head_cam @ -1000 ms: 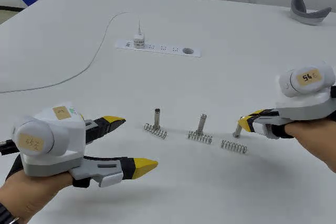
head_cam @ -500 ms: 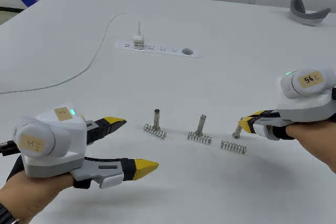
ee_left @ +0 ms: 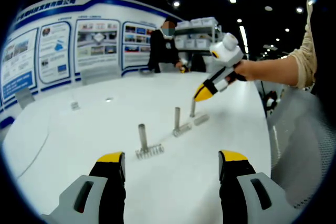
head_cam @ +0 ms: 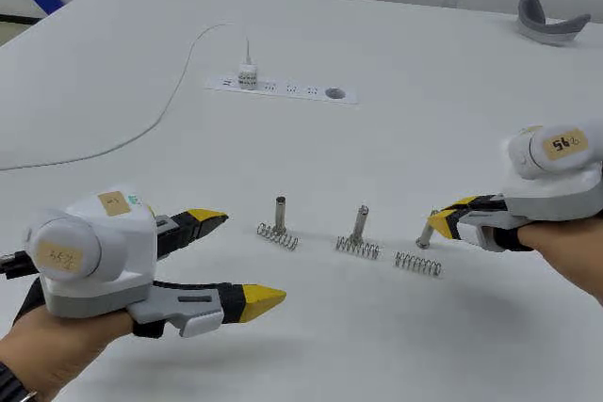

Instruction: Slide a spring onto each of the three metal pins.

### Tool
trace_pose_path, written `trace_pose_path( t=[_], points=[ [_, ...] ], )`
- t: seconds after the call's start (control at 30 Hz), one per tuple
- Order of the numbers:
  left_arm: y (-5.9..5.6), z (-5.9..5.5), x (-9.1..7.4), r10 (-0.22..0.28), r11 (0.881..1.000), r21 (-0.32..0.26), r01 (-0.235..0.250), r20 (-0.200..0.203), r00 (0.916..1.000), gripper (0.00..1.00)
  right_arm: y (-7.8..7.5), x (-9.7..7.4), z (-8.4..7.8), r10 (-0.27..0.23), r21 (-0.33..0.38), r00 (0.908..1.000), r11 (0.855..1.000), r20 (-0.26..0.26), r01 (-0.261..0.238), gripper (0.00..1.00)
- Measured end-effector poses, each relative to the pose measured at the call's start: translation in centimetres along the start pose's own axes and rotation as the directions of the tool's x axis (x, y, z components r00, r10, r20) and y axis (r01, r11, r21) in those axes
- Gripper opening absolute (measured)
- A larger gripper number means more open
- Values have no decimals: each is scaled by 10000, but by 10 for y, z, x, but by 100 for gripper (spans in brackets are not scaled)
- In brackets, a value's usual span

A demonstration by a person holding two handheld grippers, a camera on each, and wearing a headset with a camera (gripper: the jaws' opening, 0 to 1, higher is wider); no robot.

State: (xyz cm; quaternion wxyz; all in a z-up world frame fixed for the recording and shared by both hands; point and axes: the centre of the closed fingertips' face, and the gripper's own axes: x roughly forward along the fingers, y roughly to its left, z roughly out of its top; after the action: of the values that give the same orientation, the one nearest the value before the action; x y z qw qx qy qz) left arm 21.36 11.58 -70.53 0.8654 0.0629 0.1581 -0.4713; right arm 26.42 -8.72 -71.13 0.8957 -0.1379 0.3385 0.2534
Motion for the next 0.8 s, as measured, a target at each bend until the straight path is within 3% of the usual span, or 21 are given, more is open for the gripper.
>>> trace_pose_path(
  t=[0.33,0.8],
  points=[
    [-2,1,0,-28,10000,63,28,-16,10000,73,1,-6,-10,178,-208,9998,9996,-55,-179,13],
    [-4,0,1,-65,9999,89,66,-75,10000,73,19,0,-31,1511,-881,9879,9842,-364,-1538,14]
  ],
)
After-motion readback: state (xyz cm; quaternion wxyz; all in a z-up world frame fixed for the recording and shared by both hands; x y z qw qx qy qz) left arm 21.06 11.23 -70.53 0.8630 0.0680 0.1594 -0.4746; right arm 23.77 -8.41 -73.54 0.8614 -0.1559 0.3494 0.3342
